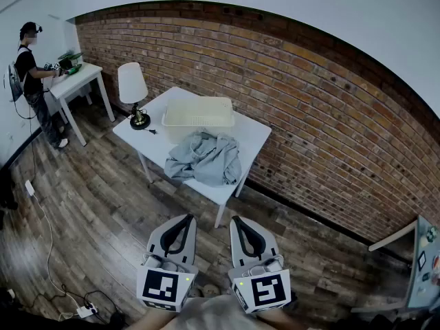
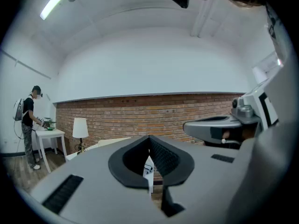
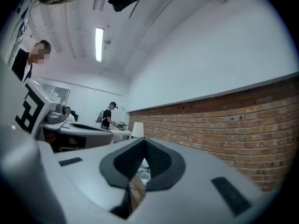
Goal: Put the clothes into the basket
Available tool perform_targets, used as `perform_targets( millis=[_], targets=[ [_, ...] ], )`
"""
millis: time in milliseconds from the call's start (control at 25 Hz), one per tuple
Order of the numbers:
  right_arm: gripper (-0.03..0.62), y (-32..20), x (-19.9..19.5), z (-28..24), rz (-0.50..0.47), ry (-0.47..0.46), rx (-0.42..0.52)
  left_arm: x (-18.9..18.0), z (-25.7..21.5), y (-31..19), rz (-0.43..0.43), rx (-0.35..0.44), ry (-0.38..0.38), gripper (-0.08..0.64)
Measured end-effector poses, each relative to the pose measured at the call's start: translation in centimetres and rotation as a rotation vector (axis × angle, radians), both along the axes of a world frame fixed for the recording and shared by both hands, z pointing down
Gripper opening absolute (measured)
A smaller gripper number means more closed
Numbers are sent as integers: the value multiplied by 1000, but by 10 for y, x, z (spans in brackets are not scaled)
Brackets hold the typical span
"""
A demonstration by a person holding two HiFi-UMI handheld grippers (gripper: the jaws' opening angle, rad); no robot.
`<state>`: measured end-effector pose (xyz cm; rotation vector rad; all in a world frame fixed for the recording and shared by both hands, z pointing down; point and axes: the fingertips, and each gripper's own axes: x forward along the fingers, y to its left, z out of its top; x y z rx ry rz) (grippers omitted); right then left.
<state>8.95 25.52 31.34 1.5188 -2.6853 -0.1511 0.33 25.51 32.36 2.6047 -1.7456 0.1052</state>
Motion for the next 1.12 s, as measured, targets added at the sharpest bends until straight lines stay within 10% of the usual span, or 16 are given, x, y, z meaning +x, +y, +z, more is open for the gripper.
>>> perform_targets(
  millis=[1120],
  targets=[
    [6,-23,30,14,-65,-39,-11,26,11,-14,-72,-7,-3,9]
  ],
)
